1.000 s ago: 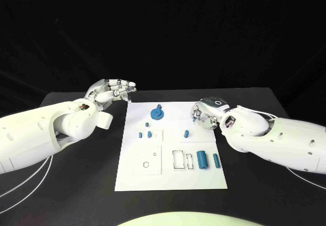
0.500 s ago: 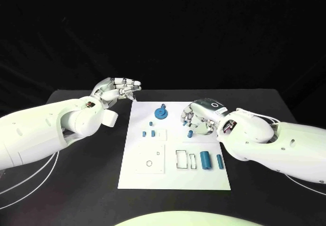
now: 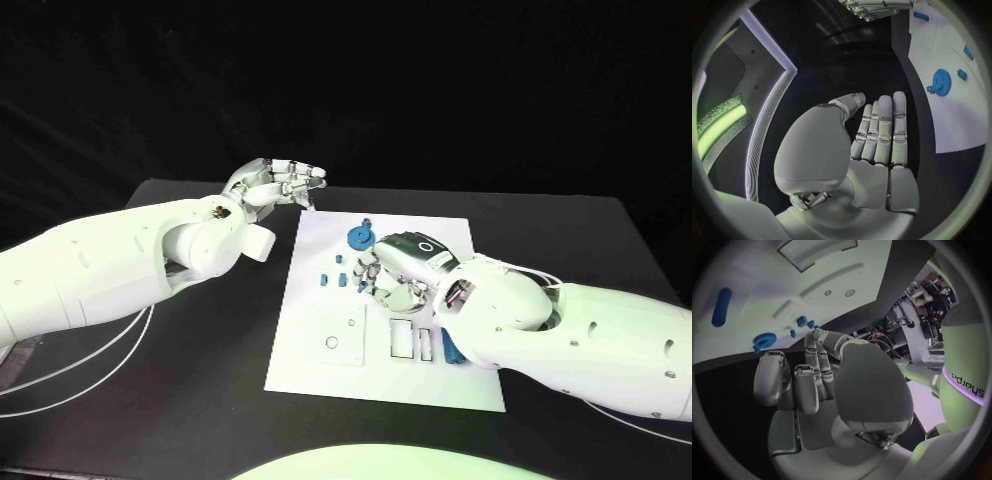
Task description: Assemble the parts on the task board
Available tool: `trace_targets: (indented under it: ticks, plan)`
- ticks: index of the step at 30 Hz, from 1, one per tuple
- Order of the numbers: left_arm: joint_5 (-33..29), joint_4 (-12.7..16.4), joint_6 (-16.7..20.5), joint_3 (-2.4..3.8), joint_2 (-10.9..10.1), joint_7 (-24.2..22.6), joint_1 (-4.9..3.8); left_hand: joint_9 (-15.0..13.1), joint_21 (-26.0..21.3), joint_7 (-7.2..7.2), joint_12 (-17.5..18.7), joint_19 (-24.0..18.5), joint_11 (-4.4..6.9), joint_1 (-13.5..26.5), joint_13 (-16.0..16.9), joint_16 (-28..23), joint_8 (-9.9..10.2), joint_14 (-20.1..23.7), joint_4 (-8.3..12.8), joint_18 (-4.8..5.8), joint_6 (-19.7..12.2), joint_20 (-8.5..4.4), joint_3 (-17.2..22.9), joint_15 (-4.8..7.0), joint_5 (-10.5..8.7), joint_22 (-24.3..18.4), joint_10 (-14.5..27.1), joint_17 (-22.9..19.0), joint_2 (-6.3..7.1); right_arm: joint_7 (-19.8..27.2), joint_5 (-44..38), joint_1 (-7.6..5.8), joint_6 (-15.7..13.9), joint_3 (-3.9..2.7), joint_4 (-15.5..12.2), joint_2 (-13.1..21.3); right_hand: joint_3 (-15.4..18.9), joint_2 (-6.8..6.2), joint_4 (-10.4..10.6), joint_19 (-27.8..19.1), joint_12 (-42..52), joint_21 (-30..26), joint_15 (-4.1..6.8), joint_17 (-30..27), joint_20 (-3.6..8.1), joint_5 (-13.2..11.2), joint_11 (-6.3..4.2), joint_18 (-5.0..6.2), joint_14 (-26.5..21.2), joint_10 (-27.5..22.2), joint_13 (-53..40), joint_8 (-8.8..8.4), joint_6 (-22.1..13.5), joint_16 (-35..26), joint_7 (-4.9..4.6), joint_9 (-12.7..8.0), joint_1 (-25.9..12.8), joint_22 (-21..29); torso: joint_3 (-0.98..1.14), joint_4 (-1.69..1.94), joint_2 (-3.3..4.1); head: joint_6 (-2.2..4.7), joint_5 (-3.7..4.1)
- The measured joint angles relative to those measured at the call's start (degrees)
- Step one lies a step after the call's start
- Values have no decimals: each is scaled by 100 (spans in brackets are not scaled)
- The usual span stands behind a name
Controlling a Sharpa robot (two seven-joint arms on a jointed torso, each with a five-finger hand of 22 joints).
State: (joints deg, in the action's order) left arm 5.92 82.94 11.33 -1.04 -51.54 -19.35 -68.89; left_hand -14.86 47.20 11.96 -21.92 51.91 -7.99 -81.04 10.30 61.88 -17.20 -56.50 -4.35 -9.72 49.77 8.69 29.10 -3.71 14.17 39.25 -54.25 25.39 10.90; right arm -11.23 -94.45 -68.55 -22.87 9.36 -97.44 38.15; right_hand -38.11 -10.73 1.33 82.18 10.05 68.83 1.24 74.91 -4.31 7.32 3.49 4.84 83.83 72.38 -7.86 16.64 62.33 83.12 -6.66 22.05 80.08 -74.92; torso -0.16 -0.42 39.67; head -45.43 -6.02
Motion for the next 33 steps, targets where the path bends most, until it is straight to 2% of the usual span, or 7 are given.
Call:
trace_targets:
  ticks: [4, 11, 25, 33]
  plan:
    - [-1, 2, 0, 0, 21, 0, 0, 0, 0, 0, 0, 0, 0, 0, 0, 0, 0, 0, 0, 0, 0, 0, 0, 0, 0, 0, 0, 0, 0, 49, 26, 130, 21, 23, 112, -144, 0, 0, 0, 0, -1, 0, 0, 0, 0, 0, 0, -1, 0, 0, 3, 0, 0, 0, 0, 0, 0, 0, -1, -1, 1, -16, -96]
    - [-1, 7, -1, -1, 54, 5, 0, 0, -22, 0, 0, 0, -21, 0, 1, 0, 0, 0, -17, 0, 0, 0, -17, 0, 0, -12, 20, 0, 0, 130, 63, 250, 37, 44, 223, -271, -18, -30, -18, 0, -30, 0, 0, 0, 0, 45, 3, 0, 0, 4, 5, -2, 0, 0, 0, 1, -32, 1, 1, -1, 1, -85, -168]
    - [-1, 4, -10, -1, 90, 8, -1, 1, -49, 1, 0, 21, -21, 0, -6, 0, 0, 0, -48, 1, -43, 21, -47, 0, 0, -23, 20, -4, 0, 164, 90, 354, 121, 83, 299, -308, -17, -21, -18, -1, -36, 1, 0, 4, 0, 45, 8, -1, 0, 11, 2, -30, -1, 0, -1, 8, -71, 1, 4, -3, 2, -189, -217]
    - [-1, 2, -17, -1, 91, 10, -1, 1, -49, 21, 0, 21, -40, 0, -13, 0, 0, 0, -48, 1, -63, 21, -47, 0, 0, -31, 40, -4, 0, 144, 81, 386, 231, 92, 349, -321, -16, -22, -17, -1, -47, 1, 0, 3, 0, 44, -10, -1, 0, 32, 0, -19, -1, 0, -1, 9, -71, 2, 4, -3, 2, -217, -202]
